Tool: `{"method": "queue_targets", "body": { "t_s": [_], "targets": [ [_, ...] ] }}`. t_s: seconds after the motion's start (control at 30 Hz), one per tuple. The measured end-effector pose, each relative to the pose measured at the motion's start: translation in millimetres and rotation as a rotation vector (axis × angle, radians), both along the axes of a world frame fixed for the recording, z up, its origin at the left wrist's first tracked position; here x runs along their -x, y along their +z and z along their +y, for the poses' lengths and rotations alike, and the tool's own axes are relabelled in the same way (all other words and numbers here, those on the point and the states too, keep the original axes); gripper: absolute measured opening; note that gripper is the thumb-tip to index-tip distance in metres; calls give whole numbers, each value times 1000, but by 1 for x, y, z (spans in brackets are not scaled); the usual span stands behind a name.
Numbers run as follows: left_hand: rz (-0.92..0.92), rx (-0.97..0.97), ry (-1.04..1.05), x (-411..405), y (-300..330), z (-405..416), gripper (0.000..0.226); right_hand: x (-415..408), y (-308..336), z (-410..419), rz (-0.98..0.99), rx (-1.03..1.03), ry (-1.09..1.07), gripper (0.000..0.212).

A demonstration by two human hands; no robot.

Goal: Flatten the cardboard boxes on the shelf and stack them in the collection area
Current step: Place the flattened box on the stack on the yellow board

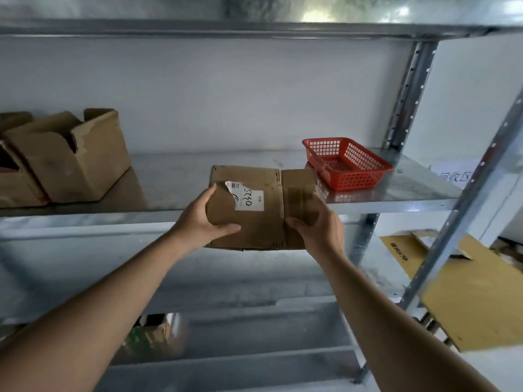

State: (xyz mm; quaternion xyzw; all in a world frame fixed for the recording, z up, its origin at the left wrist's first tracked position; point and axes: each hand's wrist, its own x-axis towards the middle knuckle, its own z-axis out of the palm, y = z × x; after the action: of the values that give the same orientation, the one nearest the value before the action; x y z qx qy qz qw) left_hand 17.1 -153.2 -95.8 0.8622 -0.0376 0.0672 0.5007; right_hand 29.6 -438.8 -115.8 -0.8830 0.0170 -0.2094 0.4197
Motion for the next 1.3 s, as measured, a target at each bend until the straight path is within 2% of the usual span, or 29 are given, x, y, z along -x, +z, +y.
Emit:
{"method": "queue_targets", "body": {
  "t_s": [0.17, 0.53, 0.63, 0.83, 1.0, 1.3],
  "targets": [
    [116, -170, -114, 19, -13, -34, 145, 51, -18, -36, 30, 37, -144, 91],
    [200, -373, -341, 37, -56, -169, 129, 143, -55, -151, 171, 25, -306, 87],
    [187, -419, -371, 39, -70, -219, 126, 153, -66, -195, 234, 56, -334, 98],
    [215, -439, -410, 42, -101, -341, 122, 166, -91, -297, 346, 80, -367, 106],
    [249, -411, -413, 46, -129, -457, 122, 170, -107, -407, 391, 110, -380, 106],
    [292, -427, -431, 23, -156, -613, 122, 157, -122, -551, 438, 135, -420, 103]
  ]
}}
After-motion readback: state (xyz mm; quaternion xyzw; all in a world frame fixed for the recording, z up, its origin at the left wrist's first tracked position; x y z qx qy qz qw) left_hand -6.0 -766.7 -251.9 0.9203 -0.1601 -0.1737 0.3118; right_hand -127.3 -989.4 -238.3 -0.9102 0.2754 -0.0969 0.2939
